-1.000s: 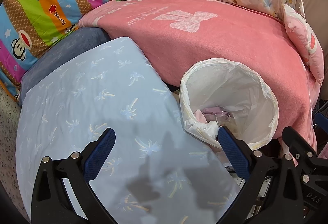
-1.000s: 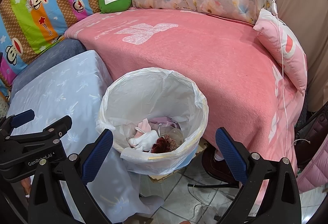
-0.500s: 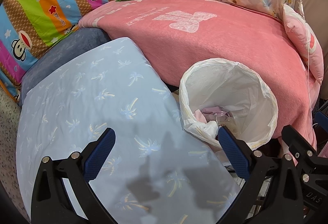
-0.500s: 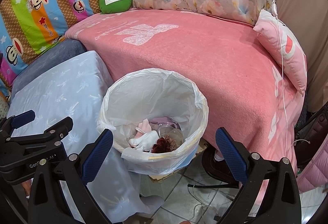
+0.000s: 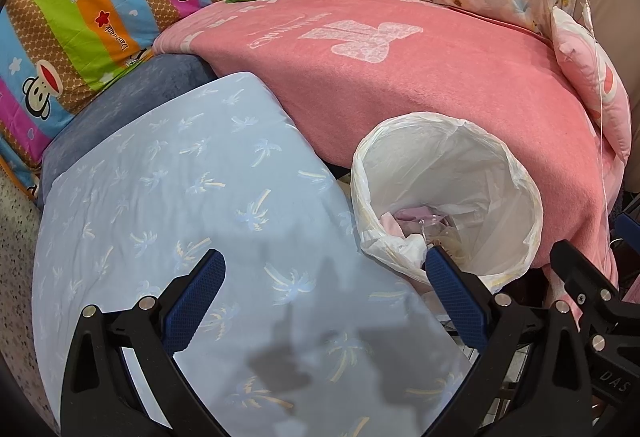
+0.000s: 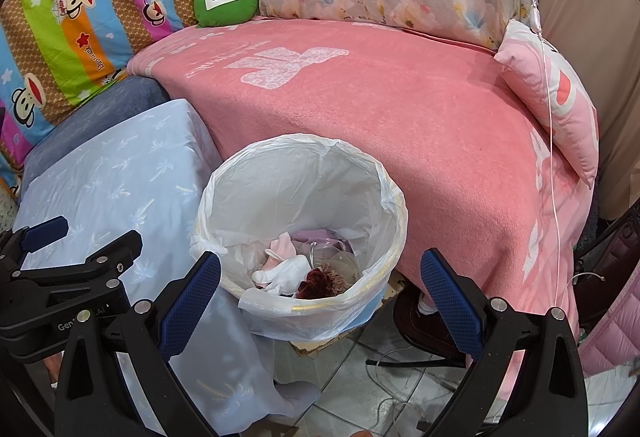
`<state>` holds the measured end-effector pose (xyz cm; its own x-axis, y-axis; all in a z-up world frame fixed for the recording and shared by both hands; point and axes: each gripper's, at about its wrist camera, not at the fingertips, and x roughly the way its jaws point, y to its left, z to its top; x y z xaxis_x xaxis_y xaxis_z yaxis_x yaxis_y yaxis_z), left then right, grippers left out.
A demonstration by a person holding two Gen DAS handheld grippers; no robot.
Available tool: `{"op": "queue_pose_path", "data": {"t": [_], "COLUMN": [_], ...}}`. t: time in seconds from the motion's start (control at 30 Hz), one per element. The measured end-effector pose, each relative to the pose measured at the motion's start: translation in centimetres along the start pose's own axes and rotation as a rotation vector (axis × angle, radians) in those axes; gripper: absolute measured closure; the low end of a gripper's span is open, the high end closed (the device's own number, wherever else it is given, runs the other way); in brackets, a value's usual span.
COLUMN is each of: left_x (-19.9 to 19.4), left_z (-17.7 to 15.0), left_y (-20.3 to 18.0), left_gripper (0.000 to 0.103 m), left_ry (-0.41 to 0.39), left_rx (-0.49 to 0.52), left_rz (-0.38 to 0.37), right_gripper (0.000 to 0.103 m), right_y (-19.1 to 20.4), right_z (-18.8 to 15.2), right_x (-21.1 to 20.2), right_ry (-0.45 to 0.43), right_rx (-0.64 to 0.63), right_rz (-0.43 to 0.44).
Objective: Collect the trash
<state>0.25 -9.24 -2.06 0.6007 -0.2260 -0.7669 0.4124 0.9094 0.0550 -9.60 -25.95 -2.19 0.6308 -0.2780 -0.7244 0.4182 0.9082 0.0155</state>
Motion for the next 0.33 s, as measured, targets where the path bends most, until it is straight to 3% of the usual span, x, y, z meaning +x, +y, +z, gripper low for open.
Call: {"op": "queue_pose_path", "data": {"t": [0.33], "left_x": [-0.28], "left_z": [-0.02], "left_y": [0.48], "left_gripper": [0.007], "left_ry": [-0.011], "left_rx": [0.004], "left_rz": [0.003], "right_gripper": [0.006], "right_y": [0.04], "right_z": [0.48], "right_x": [-0.32], "right_ry": [-0.008], "right_rx": [0.009], "right_rz": [-0.001]}}
